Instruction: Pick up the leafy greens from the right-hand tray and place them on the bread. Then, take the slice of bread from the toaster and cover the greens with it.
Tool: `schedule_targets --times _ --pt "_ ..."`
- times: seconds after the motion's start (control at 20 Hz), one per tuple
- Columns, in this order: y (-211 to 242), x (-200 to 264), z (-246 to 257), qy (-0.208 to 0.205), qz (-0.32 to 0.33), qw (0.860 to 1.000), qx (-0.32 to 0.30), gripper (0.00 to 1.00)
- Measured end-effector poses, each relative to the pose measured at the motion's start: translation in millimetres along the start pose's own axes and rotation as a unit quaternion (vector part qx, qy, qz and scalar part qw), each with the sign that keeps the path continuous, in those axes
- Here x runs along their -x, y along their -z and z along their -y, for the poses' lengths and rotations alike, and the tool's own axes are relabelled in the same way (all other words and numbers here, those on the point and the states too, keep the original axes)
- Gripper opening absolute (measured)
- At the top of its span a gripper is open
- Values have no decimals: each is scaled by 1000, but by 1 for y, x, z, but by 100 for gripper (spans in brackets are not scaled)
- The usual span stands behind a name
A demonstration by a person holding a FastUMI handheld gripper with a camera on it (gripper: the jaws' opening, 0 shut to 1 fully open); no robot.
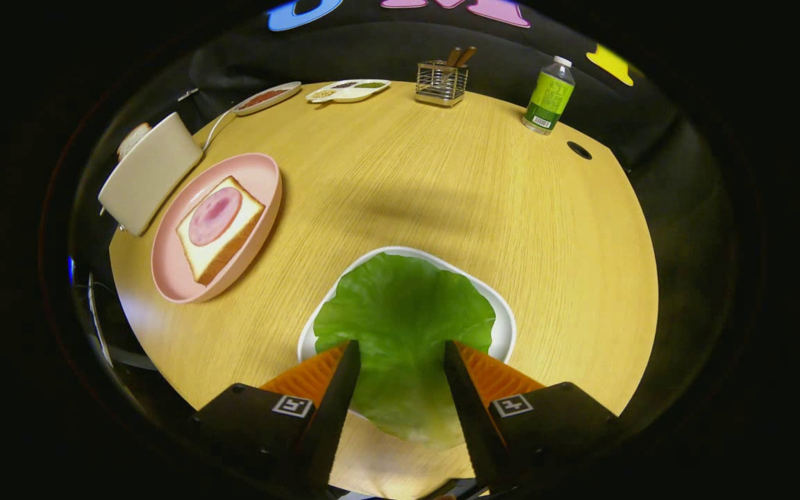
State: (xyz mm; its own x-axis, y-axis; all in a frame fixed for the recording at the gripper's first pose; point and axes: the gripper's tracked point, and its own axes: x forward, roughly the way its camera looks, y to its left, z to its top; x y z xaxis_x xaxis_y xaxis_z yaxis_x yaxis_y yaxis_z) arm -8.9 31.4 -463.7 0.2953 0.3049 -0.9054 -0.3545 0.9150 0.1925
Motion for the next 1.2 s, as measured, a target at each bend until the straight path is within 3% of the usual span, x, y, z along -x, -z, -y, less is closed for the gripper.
schedule_targets --times 0.1,0.15,0.25,0.3,0.6,0.85,1.2 --pt "2 1 3 4 -8 1000 1 72" --pt "1 1 5 5 -9 1000 2 62" --pt "1 0 6 7 -6 1000 -3 18" --pt "0 0 5 14 -6 1000 -2 9" --pt "-29 42 -15 3 42 999 2 7" --pt "-69 70 -72 -50 71 996 25 7" --pt "-102 67 -166 -116 58 989 74 7"
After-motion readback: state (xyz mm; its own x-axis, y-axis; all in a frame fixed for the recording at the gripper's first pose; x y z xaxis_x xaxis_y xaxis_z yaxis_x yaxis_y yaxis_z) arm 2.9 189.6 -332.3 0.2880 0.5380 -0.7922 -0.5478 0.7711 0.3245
